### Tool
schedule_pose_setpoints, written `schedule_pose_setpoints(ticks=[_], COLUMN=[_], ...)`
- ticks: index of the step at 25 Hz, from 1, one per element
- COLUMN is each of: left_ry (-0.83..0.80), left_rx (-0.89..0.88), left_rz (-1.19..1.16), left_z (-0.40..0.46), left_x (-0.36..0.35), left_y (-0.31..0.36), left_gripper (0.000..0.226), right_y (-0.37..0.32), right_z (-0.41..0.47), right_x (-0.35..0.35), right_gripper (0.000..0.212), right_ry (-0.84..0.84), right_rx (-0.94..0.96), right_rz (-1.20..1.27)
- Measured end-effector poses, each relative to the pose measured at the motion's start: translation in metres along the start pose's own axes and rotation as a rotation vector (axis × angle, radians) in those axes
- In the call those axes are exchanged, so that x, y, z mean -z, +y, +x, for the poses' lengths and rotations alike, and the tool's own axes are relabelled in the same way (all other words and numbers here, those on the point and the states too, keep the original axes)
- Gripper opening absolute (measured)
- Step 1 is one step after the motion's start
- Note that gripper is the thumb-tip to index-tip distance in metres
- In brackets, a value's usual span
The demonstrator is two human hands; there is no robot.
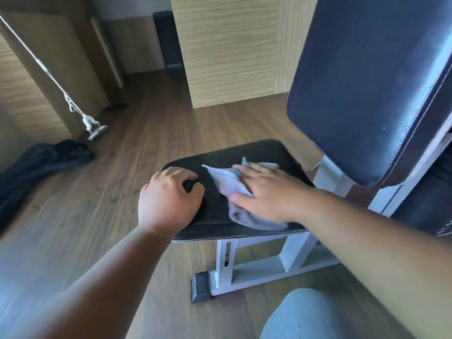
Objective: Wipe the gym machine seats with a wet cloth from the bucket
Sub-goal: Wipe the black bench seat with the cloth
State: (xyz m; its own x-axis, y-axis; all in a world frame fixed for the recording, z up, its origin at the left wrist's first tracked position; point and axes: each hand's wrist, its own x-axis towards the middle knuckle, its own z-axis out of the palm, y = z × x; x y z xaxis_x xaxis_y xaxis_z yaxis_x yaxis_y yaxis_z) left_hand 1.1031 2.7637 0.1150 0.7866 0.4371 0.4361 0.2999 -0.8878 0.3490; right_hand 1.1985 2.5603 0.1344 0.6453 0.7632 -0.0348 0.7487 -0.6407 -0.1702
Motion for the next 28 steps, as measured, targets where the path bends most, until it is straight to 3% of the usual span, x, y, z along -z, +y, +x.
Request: schedule_pose_setpoints(ticks=[3, 6, 7, 9, 12, 13, 15, 17, 18, 20, 23, 28], left_ry=[-0.010, -0.006, 0.004, -0.021, -0.187, -0.245, -0.316, -0.331, -0.322, -0.293, -0.279, -0.302], left_rx=[0.000, 0.031, 0.047, 0.081, 0.156, 0.201, 0.240, 0.202, 0.186, 0.153, 0.086, -0.011], left_rz=[0.017, -0.031, -0.088, -0.138, 0.047, 0.028, -0.095, -0.134, -0.116, -0.026, 0.067, 0.057], left_z=[0.003, 0.004, 0.004, 0.005, -0.001, -0.008, -0.025, -0.038, -0.041, -0.042, -0.037, -0.037], left_x=[0.001, 0.000, 0.002, 0.010, 0.024, 0.028, 0.030, 0.027, 0.027, 0.028, 0.029, 0.031], left_y=[0.001, 0.002, 0.003, -0.003, -0.036, -0.047, -0.058, -0.054, -0.050, -0.046, -0.052, -0.056], left_gripper=[0.026, 0.022, 0.021, 0.025, 0.057, 0.065, 0.076, 0.091, 0.101, 0.118, 0.130, 0.137], right_y=[0.038, 0.019, 0.005, -0.011, -0.003, 0.005, 0.020, 0.006, -0.014, -0.059, -0.100, -0.075], right_z=[0.012, 0.073, 0.088, 0.100, 0.066, 0.062, 0.075, 0.101, 0.114, 0.133, 0.116, 0.025], right_x=[0.010, 0.013, 0.009, 0.000, 0.010, 0.012, 0.014, 0.013, 0.011, 0.001, 0.000, -0.004], right_gripper=[0.069, 0.067, 0.068, 0.064, 0.033, 0.028, 0.040, 0.050, 0.044, 0.034, 0.047, 0.053], right_ry=[0.017, 0.030, 0.025, 0.037, 0.040, -0.002, -0.006, 0.043, 0.037, 0.037, -0.006, -0.035], right_rx=[-0.306, -0.519, -0.497, -0.267, 0.131, 0.146, 0.026, -0.128, -0.131, -0.020, 0.138, 0.299], right_rz=[0.001, -0.081, -0.084, -0.026, 0.168, 0.145, 0.066, 0.004, -0.016, -0.033, -0.004, 0.121])
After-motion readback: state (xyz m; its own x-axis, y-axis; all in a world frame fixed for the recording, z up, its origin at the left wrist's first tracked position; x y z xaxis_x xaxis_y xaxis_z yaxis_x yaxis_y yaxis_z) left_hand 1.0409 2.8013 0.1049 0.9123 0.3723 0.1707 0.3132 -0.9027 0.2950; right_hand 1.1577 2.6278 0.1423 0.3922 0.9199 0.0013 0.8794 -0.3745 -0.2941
